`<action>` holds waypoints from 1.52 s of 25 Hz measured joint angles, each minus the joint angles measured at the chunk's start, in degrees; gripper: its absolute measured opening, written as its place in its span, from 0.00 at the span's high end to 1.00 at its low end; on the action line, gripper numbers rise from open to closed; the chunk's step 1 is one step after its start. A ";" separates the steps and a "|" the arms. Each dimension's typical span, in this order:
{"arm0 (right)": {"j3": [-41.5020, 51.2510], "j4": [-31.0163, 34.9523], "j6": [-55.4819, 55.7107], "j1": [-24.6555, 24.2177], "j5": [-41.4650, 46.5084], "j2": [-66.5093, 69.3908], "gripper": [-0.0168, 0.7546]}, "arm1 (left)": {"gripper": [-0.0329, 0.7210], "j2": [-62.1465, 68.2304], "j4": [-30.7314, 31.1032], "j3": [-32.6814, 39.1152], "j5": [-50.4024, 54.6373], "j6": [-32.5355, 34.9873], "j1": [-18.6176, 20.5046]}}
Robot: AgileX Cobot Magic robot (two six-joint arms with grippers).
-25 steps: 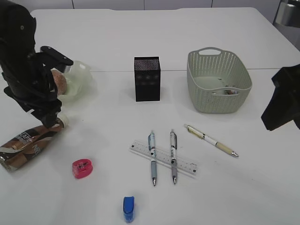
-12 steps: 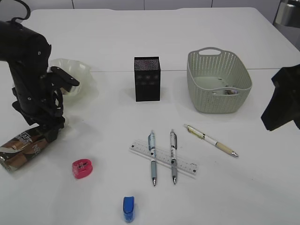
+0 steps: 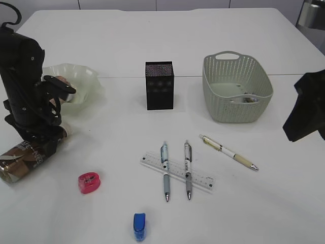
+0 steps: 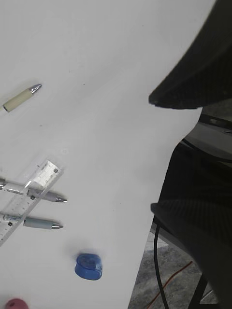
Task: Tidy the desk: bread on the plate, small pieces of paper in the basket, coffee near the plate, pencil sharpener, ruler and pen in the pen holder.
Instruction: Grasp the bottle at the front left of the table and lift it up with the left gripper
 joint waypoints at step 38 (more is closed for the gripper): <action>0.00 -0.04 0.00 0.00 0.00 -0.02 0.41 | 0.49 3.89 -4.82 -0.62 3.35 -0.21 0.57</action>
